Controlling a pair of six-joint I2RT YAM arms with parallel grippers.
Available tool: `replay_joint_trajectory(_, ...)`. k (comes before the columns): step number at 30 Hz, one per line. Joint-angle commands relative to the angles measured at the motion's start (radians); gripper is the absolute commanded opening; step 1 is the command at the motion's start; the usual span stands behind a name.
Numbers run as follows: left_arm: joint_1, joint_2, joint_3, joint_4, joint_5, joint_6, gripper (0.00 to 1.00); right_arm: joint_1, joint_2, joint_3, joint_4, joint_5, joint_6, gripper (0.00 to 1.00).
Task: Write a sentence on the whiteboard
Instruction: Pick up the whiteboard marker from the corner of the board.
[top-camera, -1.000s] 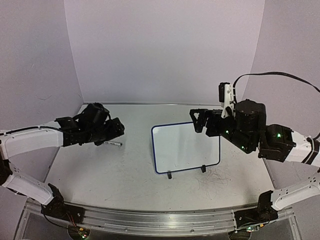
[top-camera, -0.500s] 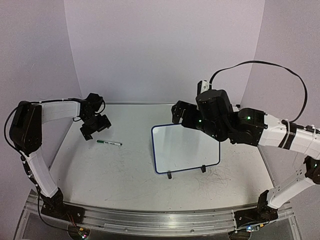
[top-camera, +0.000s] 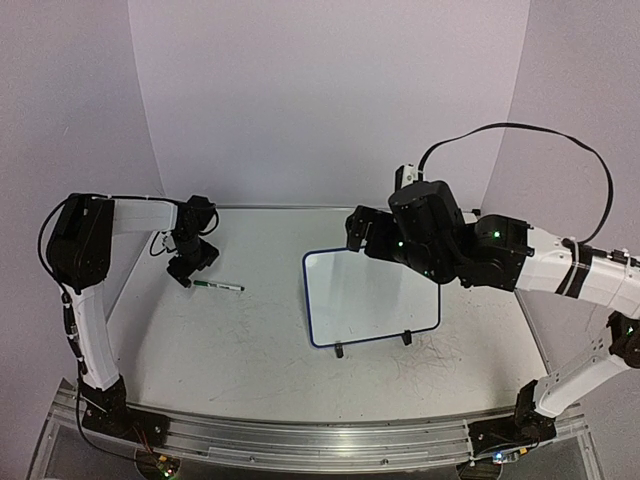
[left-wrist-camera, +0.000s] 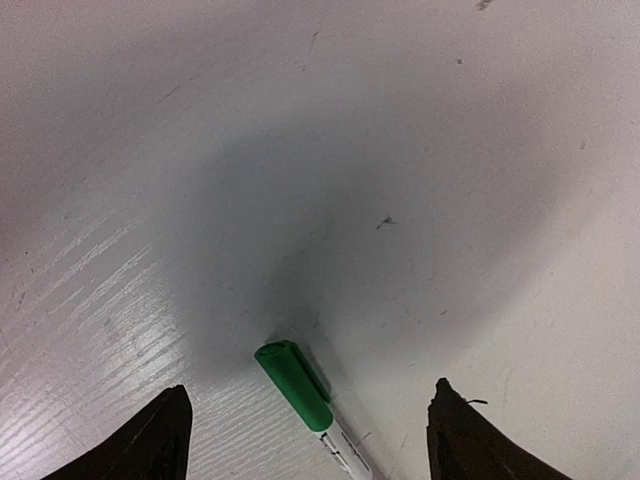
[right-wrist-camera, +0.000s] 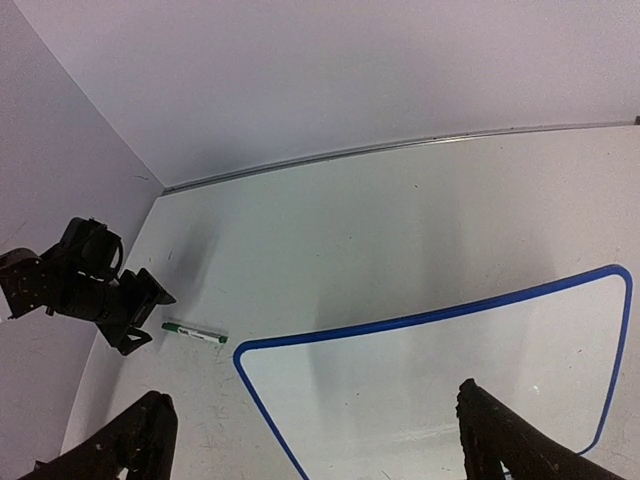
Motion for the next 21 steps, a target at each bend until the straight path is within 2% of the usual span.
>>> replay_joint_trajectory(1, 0.001, 0.039, 0.044, -0.037, -0.024, -0.096, 0.79, -0.008, -0.007, 0.0, -0.002, 0.011, -0.07, 0.98)
replay_joint_trajectory(12, -0.005, 0.138, 0.153, -0.197, -0.122, -0.186, 0.68, -0.016, 0.085, -0.01, 0.009, 0.028, -0.185, 0.98)
replay_joint_trajectory(21, -0.05, 0.19, 0.216, -0.276, -0.152, -0.265, 0.57, -0.04, -0.053, -0.149, 0.09, 0.014, -0.227, 0.98)
